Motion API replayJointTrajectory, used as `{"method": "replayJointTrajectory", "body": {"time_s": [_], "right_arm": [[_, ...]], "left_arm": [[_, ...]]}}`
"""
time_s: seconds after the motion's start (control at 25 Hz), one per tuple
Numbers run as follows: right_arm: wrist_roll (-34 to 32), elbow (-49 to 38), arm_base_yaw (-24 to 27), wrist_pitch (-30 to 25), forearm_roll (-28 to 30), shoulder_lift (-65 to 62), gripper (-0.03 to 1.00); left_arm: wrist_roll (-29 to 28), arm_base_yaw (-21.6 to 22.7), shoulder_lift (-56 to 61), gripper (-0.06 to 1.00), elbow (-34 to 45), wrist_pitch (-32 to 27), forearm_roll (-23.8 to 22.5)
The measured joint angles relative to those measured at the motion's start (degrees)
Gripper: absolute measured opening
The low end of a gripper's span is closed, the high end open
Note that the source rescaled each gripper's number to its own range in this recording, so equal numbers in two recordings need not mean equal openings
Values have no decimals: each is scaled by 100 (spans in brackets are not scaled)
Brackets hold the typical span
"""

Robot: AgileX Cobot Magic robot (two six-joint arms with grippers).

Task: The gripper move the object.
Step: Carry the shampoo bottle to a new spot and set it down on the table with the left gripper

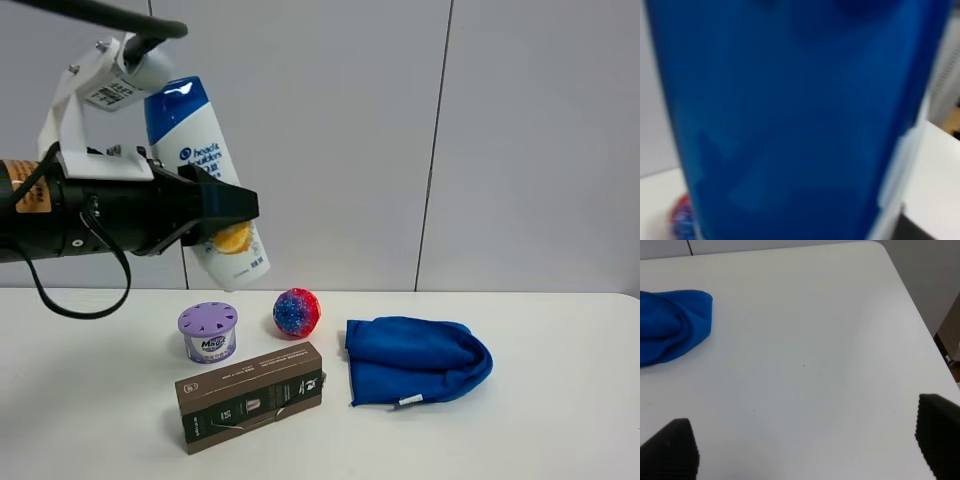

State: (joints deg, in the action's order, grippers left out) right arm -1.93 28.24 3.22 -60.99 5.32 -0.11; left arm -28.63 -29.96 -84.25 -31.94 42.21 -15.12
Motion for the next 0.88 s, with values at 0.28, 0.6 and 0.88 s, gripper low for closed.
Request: {"method": "replayJointTrajectory", "body": {"time_s": [0.28, 0.6, 0.88], "right_arm": [[0, 0, 0, 0, 0, 0, 100], [0, 0, 0, 0, 0, 0, 100], [0, 0, 0, 0, 0, 0, 100]], "left_arm": [[598, -1087, 0, 0, -513, -803, 403], [684, -1332, -540, 0, -1066, -628, 426], [619, -1332, -1301, 0, -1073, 106, 437]]}}
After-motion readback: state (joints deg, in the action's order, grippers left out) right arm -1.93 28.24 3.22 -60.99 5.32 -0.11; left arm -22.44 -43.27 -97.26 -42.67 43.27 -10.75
